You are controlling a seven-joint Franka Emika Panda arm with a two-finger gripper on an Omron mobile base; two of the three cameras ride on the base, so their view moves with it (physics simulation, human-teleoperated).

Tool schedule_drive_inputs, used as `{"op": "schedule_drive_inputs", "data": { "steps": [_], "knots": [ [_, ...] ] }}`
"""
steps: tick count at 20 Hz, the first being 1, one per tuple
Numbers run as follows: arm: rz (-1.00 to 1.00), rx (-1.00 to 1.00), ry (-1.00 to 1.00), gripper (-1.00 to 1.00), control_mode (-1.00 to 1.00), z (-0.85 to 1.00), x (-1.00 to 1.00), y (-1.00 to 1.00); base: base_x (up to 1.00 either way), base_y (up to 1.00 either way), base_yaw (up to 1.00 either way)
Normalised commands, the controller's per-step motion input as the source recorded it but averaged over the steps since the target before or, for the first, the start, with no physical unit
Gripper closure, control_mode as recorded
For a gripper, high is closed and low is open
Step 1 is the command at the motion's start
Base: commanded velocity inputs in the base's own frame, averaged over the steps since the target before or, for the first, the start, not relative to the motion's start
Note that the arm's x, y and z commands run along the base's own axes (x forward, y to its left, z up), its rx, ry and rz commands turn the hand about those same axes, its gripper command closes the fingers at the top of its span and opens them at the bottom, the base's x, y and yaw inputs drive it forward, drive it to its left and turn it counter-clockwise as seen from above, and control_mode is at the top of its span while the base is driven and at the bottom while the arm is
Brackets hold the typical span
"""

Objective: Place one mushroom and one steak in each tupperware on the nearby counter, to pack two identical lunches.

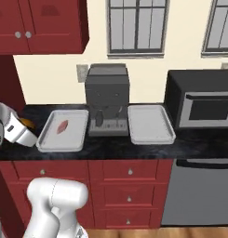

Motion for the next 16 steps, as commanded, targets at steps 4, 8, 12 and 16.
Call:
{"op": "schedule_drive_inputs", "data": {
  "steps": [4,8,12,16],
  "knots": [
    [0.0,0.0,0.0,1.0,1.0,0.0,0.0,0.0,1.0,0.18,0.05],
    [0.0,0.08,0.17,1.0,-1.0,-0.63,0.97,-0.15,0.0,0.0,0.0],
    [0.07,0.01,0.39,1.0,-1.0,-1.0,0.46,0.15,0.0,0.0,0.0],
    [0.03,0.02,0.14,1.0,-1.0,-0.92,0.48,0.01,0.0,0.0,0.0]
  ]
}}
